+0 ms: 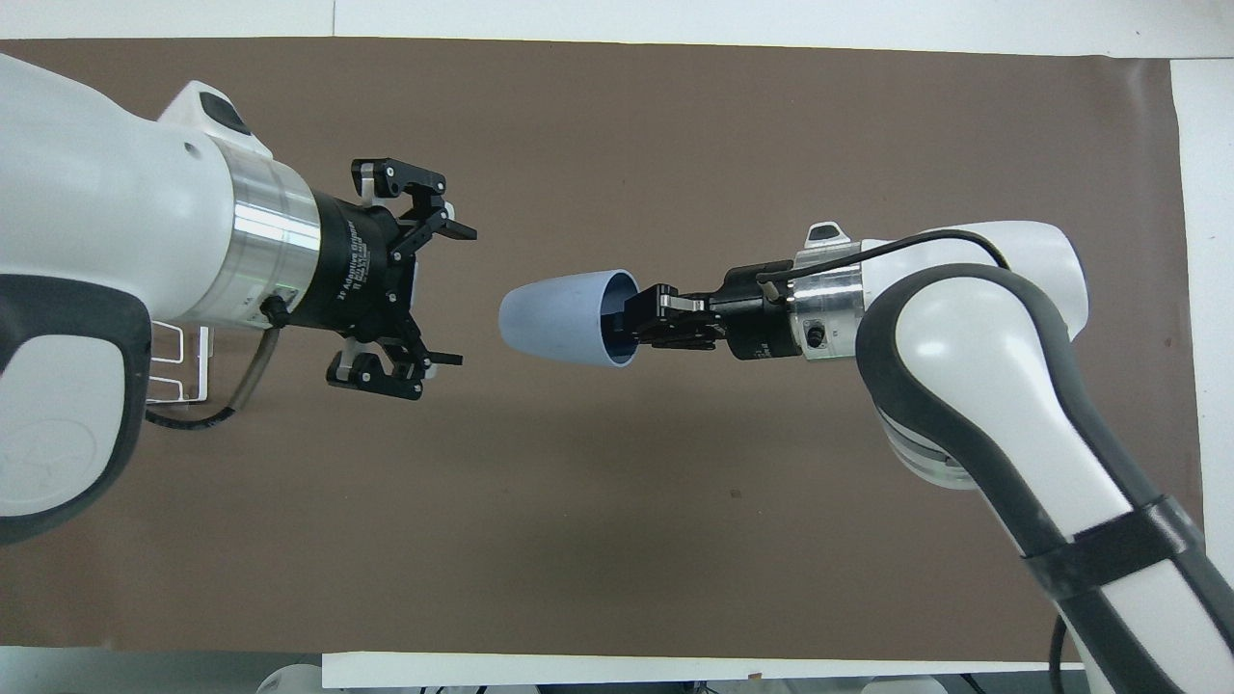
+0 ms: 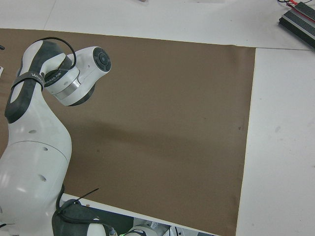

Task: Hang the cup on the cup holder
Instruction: 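Close the left gripper around the cup's outer wall near the right gripper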

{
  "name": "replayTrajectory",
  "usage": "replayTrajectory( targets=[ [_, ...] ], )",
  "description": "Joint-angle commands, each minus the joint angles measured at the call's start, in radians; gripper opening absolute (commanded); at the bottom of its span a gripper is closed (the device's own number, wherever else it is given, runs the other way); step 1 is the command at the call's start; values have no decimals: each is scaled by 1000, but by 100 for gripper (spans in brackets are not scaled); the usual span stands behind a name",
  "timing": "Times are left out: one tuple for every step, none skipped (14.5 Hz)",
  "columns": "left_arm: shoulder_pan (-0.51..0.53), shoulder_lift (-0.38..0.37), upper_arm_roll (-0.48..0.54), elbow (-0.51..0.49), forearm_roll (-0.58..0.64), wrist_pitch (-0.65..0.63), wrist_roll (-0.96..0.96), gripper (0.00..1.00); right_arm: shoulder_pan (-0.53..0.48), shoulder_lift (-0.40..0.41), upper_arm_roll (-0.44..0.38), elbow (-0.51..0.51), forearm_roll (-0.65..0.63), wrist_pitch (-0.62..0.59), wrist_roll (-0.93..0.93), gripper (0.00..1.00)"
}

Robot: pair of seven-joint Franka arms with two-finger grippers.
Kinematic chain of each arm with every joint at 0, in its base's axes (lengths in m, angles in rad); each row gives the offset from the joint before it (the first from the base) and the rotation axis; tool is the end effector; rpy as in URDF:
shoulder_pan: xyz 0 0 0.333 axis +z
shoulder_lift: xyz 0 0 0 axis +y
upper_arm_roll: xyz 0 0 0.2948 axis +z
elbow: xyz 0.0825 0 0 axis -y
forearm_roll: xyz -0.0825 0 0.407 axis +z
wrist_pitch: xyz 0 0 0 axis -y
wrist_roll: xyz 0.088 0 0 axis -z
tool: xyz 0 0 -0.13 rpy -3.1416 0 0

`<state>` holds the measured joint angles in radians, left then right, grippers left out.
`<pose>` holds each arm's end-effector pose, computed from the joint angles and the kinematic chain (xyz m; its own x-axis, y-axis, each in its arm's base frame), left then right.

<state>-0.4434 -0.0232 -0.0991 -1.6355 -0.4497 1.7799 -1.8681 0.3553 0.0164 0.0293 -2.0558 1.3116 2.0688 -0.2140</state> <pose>0.4845 -0.3480 0.5923 0.1695 0.8736 -0.4561 0.9829 -0.1837 0.0133 0.5274 0.2887 0.4199 0.9914 -0.0267 -0.1279 -0.1270 -0.4269 -0.8953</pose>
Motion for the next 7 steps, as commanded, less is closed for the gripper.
replayTrajectory(
  targets=[
    [-3, -38, 12, -90, -111, 38, -36, 99, -4, -16, -5, -18, 26, 5, 10, 3],
    [-5, -35, 12, -96, -116, 45, -36, 99, -4, -16, -6, -18, 26, 5, 15, 3],
    [-6, -32, 10, -113, -115, 56, -34, 99, -4, -15, -6, -17, 26, 8, 18, 3],
    [-9, -32, 10, -118, -113, 67, -34, 99, -4, -15, -5, -15, 26, 13, 21, 3],
    [-11, -30, 10, -125, -112, 82, -33, 99, -4, -15, -5, -15, 26, 13, 21, 3],
    [-23, -29, 10, -133, -112, 110, -29, 99, -4, -15, -5, -15, 26, 13, 21, 3],
    [-32, -26, 10, -138, -109, 127, -23, 99, -4, -13, -5, -14, 26, 16, 21, 3]
  ],
)
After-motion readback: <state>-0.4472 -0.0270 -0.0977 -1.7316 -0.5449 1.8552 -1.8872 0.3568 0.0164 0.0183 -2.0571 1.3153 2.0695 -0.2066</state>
